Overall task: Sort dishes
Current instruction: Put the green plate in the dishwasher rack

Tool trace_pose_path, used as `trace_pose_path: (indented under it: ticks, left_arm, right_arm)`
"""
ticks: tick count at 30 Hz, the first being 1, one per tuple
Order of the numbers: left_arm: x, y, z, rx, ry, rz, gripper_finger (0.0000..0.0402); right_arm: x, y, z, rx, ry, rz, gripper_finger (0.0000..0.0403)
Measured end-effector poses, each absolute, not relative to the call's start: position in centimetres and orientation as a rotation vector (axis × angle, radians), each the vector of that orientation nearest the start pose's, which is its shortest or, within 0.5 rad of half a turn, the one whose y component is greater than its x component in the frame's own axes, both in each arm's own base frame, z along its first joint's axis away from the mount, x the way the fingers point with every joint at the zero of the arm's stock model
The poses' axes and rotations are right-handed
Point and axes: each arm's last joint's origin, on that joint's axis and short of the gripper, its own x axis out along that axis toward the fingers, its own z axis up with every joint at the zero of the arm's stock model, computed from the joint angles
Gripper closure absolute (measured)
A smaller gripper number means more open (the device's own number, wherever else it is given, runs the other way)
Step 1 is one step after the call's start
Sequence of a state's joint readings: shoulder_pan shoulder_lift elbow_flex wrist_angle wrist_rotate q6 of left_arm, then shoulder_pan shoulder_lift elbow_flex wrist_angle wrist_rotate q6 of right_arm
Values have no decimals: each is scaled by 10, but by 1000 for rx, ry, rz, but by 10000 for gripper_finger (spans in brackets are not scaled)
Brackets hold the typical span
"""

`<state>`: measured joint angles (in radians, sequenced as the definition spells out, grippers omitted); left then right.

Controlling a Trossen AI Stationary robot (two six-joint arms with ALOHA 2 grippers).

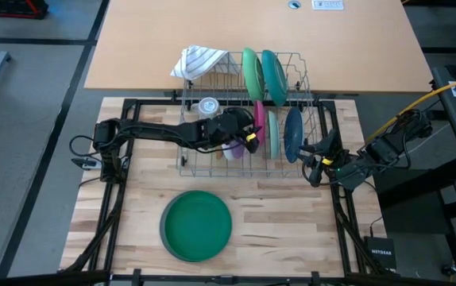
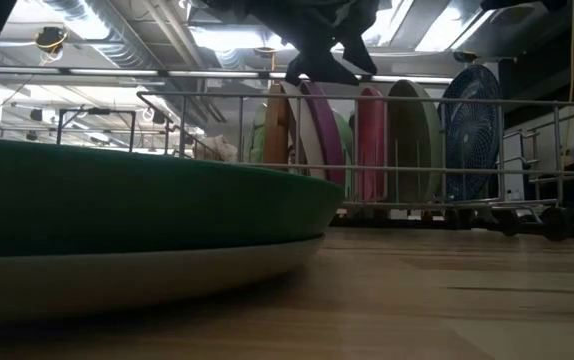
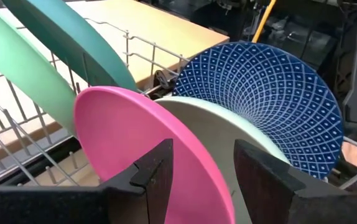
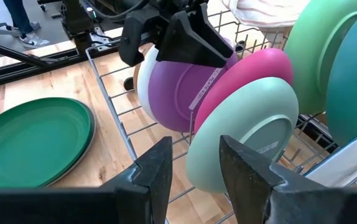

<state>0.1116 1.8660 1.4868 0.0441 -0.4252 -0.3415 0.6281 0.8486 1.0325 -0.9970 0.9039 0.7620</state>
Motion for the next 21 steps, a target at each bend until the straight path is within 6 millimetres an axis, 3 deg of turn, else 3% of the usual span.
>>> trace_pose_path:
  ticks: [21]
  left_arm:
    - [433,56,293,-274,230,521,243]
  right_arm:
    - [122,61,343,174,448,-448,267]
